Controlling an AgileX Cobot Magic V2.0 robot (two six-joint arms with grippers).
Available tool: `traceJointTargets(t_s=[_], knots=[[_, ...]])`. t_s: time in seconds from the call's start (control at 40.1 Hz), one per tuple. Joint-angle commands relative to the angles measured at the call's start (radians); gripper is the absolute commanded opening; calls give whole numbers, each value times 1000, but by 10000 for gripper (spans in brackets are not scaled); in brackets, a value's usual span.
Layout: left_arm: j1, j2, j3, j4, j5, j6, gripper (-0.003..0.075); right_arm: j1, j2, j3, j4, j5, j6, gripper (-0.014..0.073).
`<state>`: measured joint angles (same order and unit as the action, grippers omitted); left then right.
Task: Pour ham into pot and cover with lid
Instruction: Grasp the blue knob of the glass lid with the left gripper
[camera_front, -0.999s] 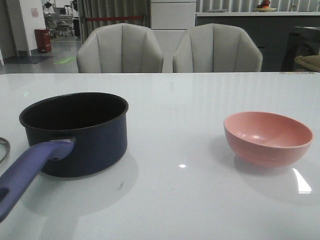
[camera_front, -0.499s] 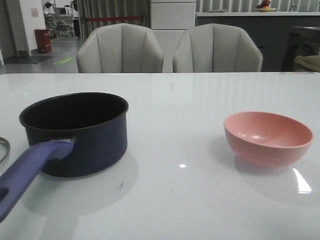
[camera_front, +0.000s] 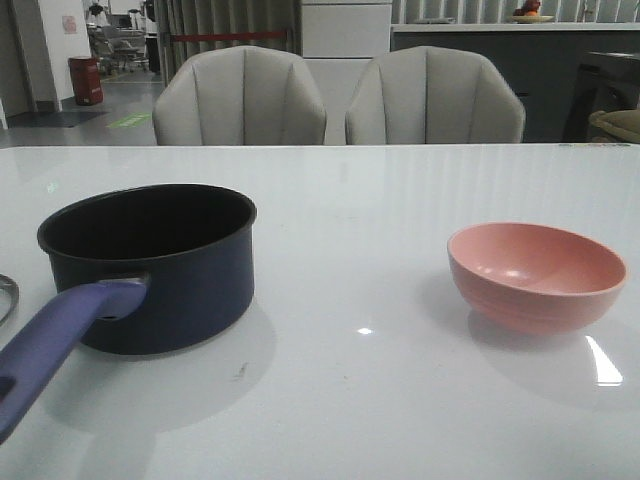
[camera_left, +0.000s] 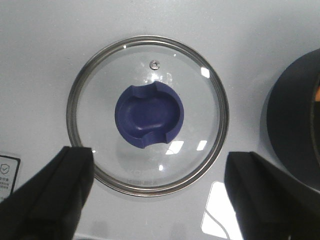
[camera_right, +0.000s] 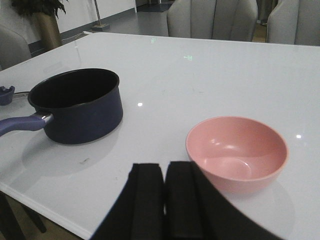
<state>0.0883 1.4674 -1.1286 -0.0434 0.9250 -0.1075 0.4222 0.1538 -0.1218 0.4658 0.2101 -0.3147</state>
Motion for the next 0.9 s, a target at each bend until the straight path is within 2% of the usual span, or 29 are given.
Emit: traceJointTargets(t_s=[0.0, 0.175, 0.874], knots=[[6, 33, -56, -8, 0, -18, 572, 0, 9, -26, 2, -79, -8, 146], [16, 135, -108, -17, 59, -44, 573, 0, 9, -26, 2, -79, -8, 146], [13, 307, -190, -19, 49, -44, 577, 0, 9, -26, 2, -79, -8, 146]])
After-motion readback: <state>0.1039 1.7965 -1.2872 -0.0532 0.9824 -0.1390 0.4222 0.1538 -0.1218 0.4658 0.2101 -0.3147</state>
